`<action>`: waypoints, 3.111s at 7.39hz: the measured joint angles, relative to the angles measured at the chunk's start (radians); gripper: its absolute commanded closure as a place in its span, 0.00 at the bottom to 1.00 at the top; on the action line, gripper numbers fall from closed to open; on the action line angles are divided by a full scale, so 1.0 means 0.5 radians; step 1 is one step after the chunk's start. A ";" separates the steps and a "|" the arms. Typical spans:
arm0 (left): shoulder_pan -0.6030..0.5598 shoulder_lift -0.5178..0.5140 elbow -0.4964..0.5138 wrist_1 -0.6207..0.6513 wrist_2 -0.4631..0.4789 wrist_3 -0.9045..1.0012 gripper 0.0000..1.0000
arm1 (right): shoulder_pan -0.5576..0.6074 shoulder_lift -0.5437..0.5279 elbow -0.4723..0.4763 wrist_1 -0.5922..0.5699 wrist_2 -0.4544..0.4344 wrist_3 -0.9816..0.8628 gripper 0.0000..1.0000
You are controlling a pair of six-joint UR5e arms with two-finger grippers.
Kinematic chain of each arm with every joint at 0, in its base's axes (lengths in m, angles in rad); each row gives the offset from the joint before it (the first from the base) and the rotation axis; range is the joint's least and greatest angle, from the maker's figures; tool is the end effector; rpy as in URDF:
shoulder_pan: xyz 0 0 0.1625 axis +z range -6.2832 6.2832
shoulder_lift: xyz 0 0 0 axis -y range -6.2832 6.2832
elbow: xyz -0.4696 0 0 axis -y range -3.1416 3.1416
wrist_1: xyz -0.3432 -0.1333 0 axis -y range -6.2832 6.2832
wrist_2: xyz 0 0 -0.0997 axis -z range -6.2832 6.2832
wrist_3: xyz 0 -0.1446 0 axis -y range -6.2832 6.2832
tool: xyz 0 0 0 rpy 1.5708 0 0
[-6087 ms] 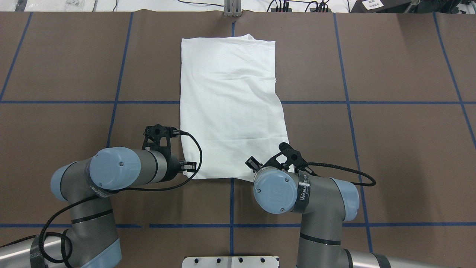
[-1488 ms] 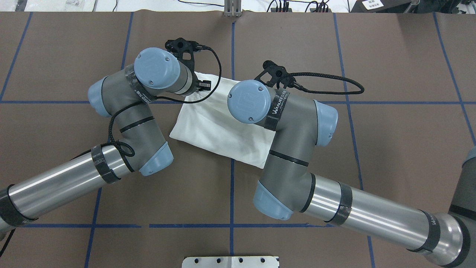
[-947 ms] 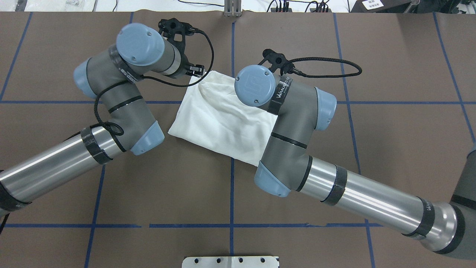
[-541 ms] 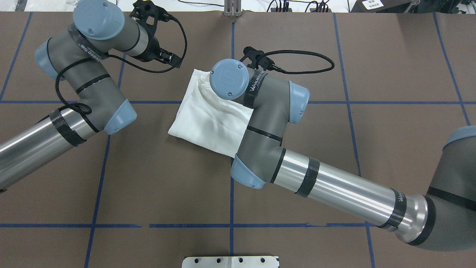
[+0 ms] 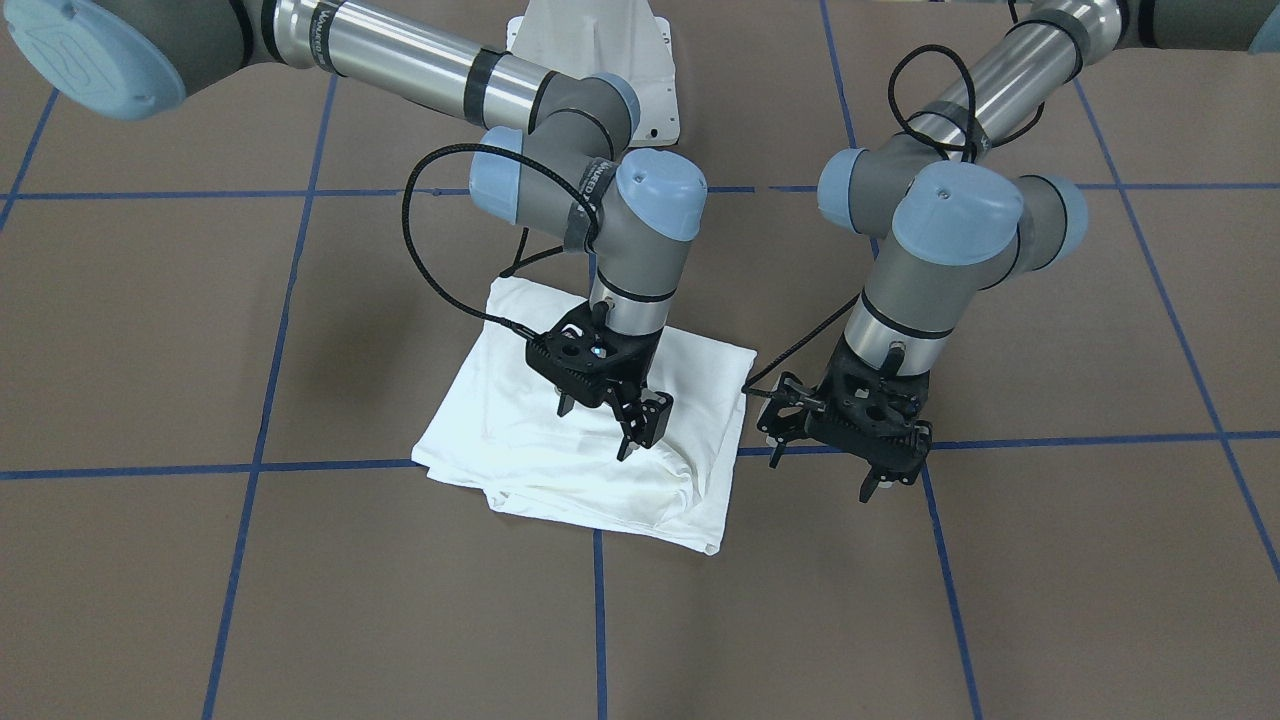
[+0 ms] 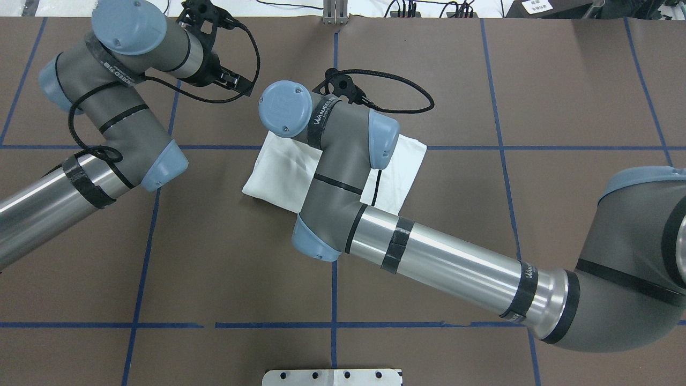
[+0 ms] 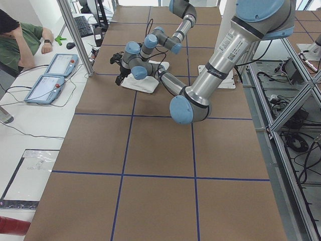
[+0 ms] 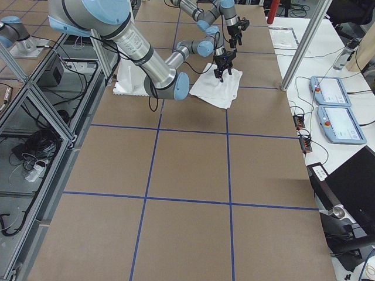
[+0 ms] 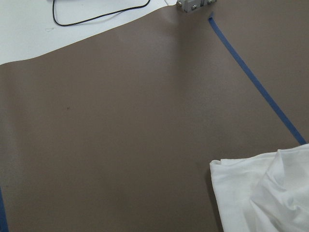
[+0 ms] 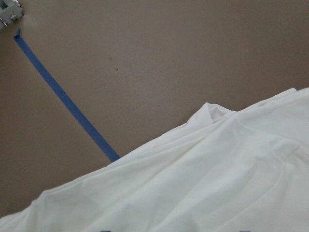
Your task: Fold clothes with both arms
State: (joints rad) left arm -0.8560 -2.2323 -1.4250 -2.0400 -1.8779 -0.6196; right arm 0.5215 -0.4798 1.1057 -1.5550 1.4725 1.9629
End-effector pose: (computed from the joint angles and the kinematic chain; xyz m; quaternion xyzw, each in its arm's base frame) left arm 0.4285 -0.6304 0.3569 0.2836 0.3950 0.1137 0.8664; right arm -0.6728 -0.5567 0.2338 0.0669 -0.3113 0.4320 0.8438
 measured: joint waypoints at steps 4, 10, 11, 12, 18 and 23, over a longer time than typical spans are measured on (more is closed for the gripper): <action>-0.036 0.009 -0.002 -0.001 -0.022 0.004 0.00 | -0.044 0.093 -0.193 0.126 -0.094 0.275 0.29; -0.186 0.063 -0.006 0.000 -0.187 0.247 0.00 | -0.060 0.101 -0.306 0.286 -0.159 0.418 1.00; -0.188 0.064 -0.006 0.000 -0.191 0.250 0.00 | -0.057 0.102 -0.311 0.290 -0.158 0.368 1.00; -0.189 0.064 -0.006 0.000 -0.192 0.250 0.00 | -0.047 0.102 -0.312 0.291 -0.157 0.272 1.00; -0.190 0.066 -0.006 0.000 -0.193 0.246 0.00 | 0.149 0.087 -0.406 0.293 -0.157 -0.090 0.00; -0.191 0.117 -0.137 0.025 -0.216 0.236 0.00 | 0.387 0.052 -0.117 0.136 0.355 -0.807 0.00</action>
State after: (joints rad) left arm -0.9515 -2.1740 -1.4936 -2.0276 -1.9862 -0.5017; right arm 0.7148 -0.4540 1.0473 -1.4868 1.6501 1.5594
